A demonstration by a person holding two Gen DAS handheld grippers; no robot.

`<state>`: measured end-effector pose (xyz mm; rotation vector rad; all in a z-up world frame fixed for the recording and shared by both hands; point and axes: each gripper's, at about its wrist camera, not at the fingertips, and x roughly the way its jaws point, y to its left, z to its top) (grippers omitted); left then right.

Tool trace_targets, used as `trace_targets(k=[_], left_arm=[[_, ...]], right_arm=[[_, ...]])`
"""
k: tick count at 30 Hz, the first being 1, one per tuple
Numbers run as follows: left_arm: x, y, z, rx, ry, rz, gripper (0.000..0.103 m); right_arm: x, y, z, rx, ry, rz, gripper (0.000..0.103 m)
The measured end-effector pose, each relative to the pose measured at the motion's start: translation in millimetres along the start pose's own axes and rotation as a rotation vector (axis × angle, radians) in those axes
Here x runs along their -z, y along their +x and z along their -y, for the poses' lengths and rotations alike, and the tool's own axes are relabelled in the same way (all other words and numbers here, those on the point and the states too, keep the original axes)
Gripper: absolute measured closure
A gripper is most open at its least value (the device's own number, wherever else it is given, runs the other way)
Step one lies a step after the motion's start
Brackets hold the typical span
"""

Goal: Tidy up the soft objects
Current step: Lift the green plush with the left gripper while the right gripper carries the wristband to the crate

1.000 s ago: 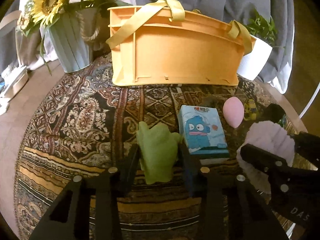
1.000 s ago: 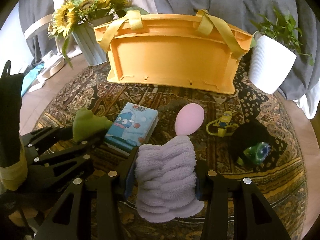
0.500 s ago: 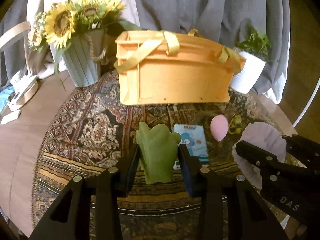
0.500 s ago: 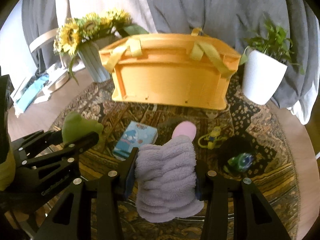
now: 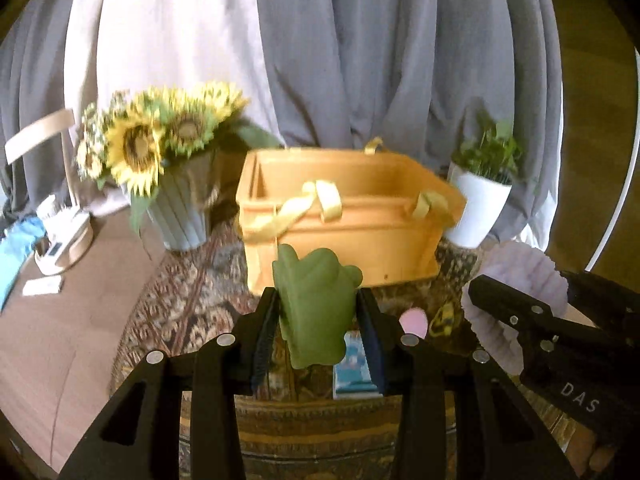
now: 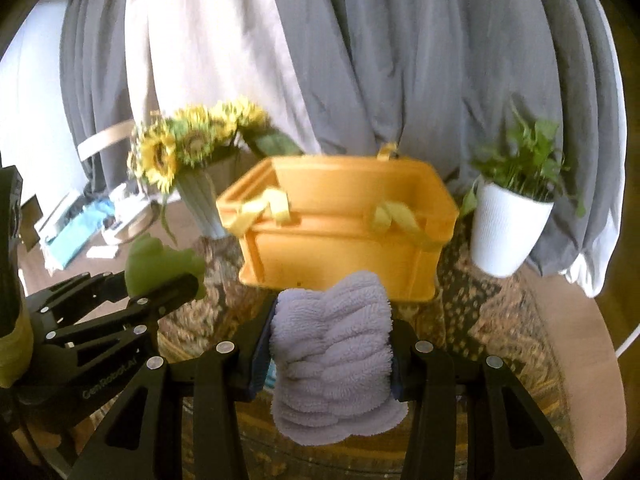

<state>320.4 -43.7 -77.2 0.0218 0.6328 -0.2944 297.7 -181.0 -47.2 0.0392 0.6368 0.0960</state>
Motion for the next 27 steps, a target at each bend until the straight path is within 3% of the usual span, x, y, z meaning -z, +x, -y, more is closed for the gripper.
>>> trace_targets(k=[14,27], left_arm=[[-54.6,-23.7,8.3,-0.01,0.034,0.164,0.064],[-99.8,-19.5,17.7,-0.034,0.08,0.278,0.064]], right_arm=[[-50.6,-15.3,15.2,-0.022,0.034,0.133,0.057],[-97.4,0.4,36.1,-0.049,0.045,0.216,0.057]])
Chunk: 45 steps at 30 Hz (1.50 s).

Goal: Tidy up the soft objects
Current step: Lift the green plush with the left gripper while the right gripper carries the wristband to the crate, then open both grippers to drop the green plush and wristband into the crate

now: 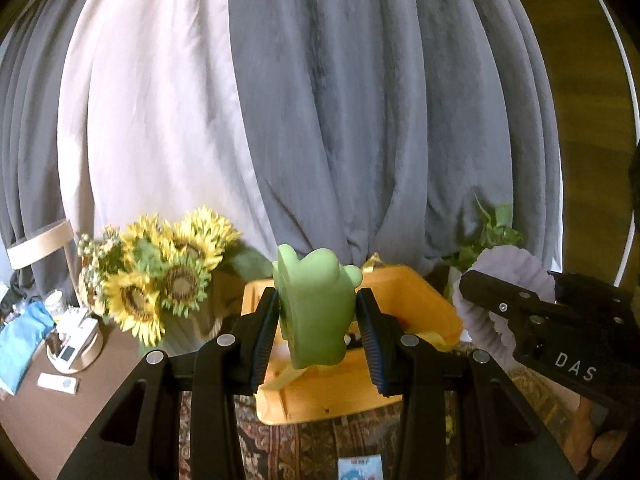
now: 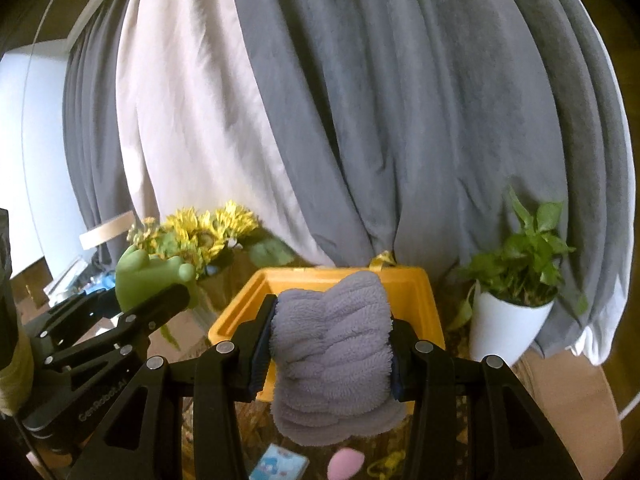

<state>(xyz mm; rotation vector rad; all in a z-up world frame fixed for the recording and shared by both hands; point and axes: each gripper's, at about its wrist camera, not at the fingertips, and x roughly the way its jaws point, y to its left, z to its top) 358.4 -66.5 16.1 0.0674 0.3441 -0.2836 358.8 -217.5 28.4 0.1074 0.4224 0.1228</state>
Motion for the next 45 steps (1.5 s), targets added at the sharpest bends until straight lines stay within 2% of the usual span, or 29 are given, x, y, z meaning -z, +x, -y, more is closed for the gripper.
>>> trace_targets(k=[9,15,26,31,39,41,42,44,45], left_arm=[[-20.6,34.6,-4.7,-0.016,0.01,0.028,0.065],[-26.5,72.0,-12.3,-0.02,0.013,0.006,0.066],[-24.6,149.3,-30.3,-0.004,-0.026,-0.12,0.066],[-19.8,174.7,-30.8,-0.002,-0.013,-0.174,0.066],[-0.1,208.8,-31.9,0.023,-0.021,-0.296,0.066],[5.0,212.7,-32.8,0.019,-0.028,-0.319,0.065],[6.7,214.0,-33.1,0.009,-0.03,-0.33,0.064],[10.5,215.5,-30.8,0.004,-0.026,-0.352,0.05],[11.8,215.7,-29.5,0.002,-0.021,-0.355,0.047]], right_arm=[[-26.8,46.5,15.4,-0.056,-0.007,-0.012,0.057],[-40.0,89.0,26.6,-0.085,-0.001,-0.05,0.057],[-46.6,162.0,31.5,-0.091,-0.045,-0.152,0.057],[-40.2,198.2,41.3,-0.115,-0.016,-0.251,0.056],[-20.0,232.2,45.2,-0.126,-0.005,-0.405,0.055],[-14.0,238.3,47.9,-0.128,0.009,-0.443,0.052],[-11.0,242.3,50.3,-0.127,0.025,-0.467,0.046],[-7.1,245.0,55.6,-0.134,0.059,-0.49,0.038],[-6.0,245.2,58.3,-0.132,0.075,-0.494,0.033]])
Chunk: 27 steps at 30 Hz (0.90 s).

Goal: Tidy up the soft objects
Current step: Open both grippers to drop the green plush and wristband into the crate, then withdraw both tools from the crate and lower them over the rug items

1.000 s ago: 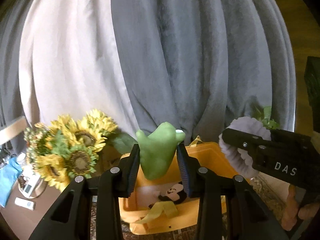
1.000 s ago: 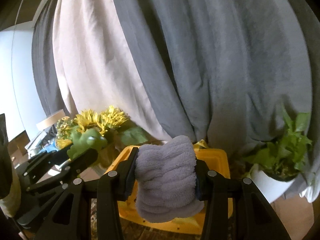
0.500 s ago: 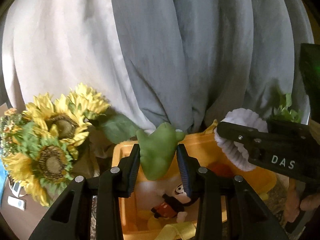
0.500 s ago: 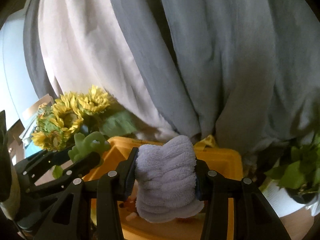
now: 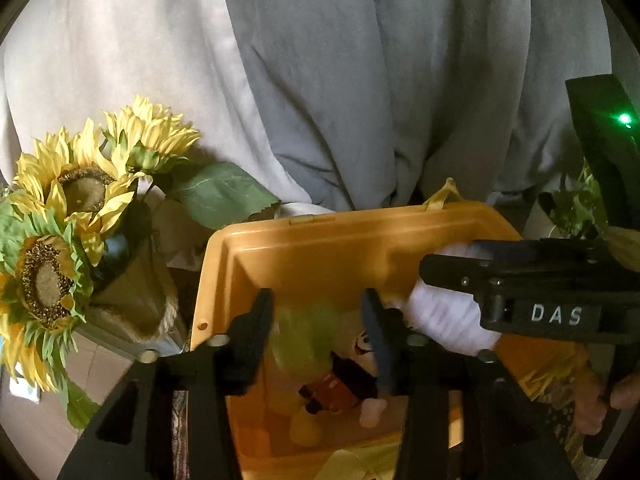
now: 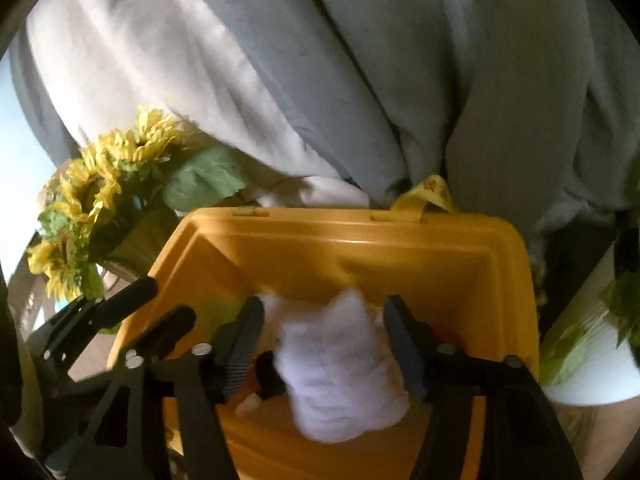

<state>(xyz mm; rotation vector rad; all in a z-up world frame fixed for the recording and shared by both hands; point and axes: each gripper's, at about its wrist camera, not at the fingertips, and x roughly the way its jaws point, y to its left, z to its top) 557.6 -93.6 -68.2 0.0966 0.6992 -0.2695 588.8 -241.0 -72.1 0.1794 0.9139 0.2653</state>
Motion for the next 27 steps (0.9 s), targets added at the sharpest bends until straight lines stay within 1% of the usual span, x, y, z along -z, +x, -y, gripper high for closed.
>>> trace_targets(k=[1,3,6,11,15,16,19,22,24,27], left_arm=[[0.7,0.0,1.1,-0.005,0.003,0.001,0.045],[2.1,-1.1,3.7,-0.015,0.007,0.007,0.045],[3.5,-2.8,6.4,-0.023,0.01,0.014,0.042],[4.4,-22.2,8.9,-0.046,0.012,0.051,0.033],[5.7,-42.2,12.6,-0.081,0.018,0.097,0.029],[6.5,-47.4,13.5,-0.087,0.019,0.11,0.027],[9.7,-64.1,16.1,-0.102,0.022,0.139,0.026],[13.0,-79.5,18.8,-0.101,0.015,0.159,0.022],[15.6,-89.8,21.4,-0.105,0.013,0.172,0.022],[21.1,-106.4,27.6,-0.115,0.024,0.197,0.018]], right_arm=[[0.2,0.1,1.8,0.006,0.008,-0.004,0.028],[-0.1,-2.2,2.6,0.019,0.009,0.002,0.027],[-1.3,-11.9,-0.4,0.046,0.001,0.039,0.027],[3.9,-45.1,-5.3,0.138,-0.024,0.135,0.027],[14.0,-74.1,-12.1,0.243,-0.04,0.225,0.027],[16.7,-80.0,-13.7,0.257,-0.047,0.239,0.027],[26.5,-97.5,-18.7,0.273,-0.057,0.266,0.027],[35.7,-113.1,-22.6,0.289,-0.063,0.292,0.027],[42.6,-123.7,-25.2,0.298,-0.064,0.307,0.027],[55.7,-140.7,-28.6,0.313,-0.059,0.336,0.027]])
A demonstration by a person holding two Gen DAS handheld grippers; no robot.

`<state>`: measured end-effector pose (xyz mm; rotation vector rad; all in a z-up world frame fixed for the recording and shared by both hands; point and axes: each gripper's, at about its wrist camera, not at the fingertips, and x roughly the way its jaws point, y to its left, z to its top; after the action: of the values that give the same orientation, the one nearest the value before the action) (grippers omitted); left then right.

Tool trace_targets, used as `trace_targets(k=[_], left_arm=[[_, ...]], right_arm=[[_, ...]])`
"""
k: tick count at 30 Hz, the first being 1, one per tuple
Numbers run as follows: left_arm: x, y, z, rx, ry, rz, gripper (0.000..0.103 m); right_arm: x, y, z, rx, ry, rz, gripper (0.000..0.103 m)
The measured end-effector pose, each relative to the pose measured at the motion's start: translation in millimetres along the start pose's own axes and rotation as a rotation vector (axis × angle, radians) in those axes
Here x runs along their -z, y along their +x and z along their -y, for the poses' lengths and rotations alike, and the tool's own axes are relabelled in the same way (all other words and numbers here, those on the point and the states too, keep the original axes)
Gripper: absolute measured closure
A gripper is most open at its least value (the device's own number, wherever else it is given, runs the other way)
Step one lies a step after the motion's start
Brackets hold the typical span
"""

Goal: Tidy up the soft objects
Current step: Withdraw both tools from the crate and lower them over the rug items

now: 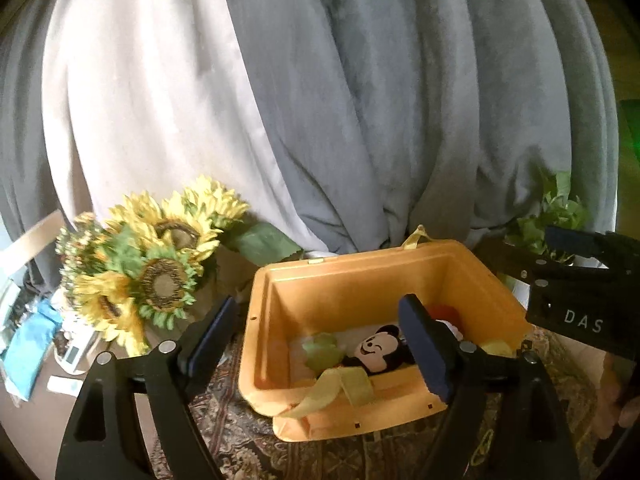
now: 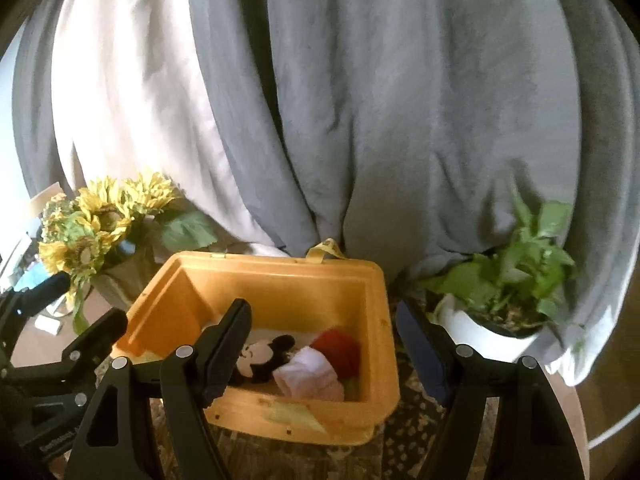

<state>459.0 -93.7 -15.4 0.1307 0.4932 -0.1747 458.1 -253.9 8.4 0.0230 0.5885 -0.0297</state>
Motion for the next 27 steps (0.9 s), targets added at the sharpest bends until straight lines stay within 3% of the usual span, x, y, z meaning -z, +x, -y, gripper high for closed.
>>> trace_targets(k=[6,11,27], left_arm=[[8.2,-39.7,8.3,-0.043,0.028,0.047,0.011],[20.6,-69.8,13.7,-0.073,0.035,0.078,0.006],[74.6,-107.3,22.8,-0.103,0.011,0.042,0.0]], right_arm=[[16.6,-33.8,8.1,0.039,0.022,0.039,0.027],[33.6,-53.6,11.9,0.05,0.045,0.032,0.019],[104.0,-84.0,15.5,0.059,0.11,-0.032,0.015]])
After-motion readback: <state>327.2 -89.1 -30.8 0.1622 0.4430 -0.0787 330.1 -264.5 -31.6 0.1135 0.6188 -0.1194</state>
